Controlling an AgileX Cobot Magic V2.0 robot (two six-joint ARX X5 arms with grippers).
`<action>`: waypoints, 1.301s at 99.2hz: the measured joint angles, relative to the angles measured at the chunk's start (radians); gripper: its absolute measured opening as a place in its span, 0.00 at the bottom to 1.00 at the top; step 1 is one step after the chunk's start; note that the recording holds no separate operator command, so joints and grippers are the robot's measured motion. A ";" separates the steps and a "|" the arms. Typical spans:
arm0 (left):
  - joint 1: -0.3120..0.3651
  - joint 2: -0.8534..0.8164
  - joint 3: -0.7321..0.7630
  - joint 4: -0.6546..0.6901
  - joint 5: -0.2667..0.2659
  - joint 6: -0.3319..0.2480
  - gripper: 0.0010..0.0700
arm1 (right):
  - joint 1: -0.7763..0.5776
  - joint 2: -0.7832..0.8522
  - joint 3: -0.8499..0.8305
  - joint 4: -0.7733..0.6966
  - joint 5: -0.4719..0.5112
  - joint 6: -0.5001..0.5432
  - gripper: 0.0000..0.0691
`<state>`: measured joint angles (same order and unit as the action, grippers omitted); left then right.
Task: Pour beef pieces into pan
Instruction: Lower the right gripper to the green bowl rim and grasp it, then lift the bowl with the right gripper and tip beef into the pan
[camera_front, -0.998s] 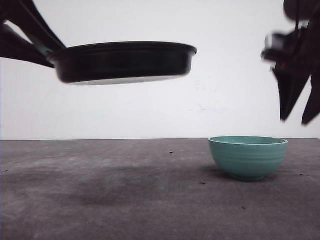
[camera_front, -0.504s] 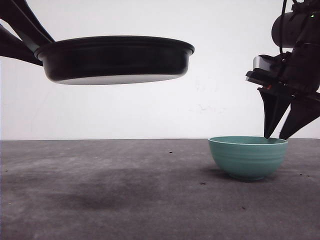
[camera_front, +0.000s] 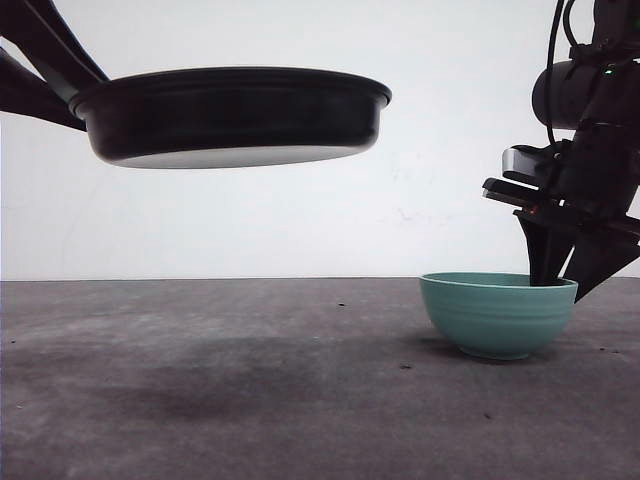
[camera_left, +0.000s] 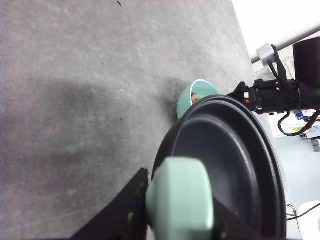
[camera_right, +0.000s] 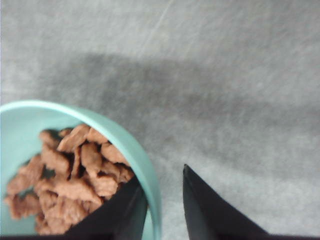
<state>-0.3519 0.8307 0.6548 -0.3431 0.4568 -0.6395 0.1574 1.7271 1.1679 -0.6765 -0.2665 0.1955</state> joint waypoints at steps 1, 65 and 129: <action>0.000 0.000 0.000 -0.001 0.000 0.000 0.07 | 0.000 0.000 0.000 0.000 0.000 0.000 0.16; -0.005 0.000 0.000 -0.080 -0.003 0.015 0.07 | 0.047 -0.138 -0.004 0.037 0.036 0.022 0.02; -0.058 0.113 0.091 -0.124 -0.005 0.019 0.07 | 0.676 -0.563 0.000 0.104 0.484 0.056 0.02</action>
<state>-0.4095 0.9440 0.7456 -0.4675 0.4515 -0.6209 0.8333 1.1641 1.1679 -0.5728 0.2180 0.2516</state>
